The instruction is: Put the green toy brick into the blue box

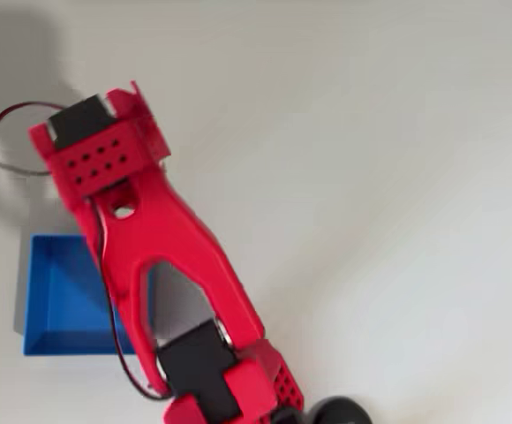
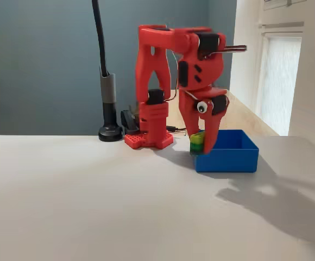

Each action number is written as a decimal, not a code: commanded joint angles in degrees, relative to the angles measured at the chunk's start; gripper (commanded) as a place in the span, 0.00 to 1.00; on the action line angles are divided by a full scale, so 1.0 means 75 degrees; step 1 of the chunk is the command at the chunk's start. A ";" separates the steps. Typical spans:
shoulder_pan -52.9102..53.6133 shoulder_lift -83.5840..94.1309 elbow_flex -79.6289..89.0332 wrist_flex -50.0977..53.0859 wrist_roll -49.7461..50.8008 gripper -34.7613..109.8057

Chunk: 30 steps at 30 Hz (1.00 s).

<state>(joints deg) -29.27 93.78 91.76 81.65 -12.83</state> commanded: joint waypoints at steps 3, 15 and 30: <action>-0.1383 0.1312 -0.0047 0.0457 0.0293 0.24; -0.3188 0.1570 -0.0023 0.1078 0.1031 0.24; -0.3492 0.1488 0.0480 0.0961 0.1324 0.24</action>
<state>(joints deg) -54.58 101.34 94.57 89.21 -2.99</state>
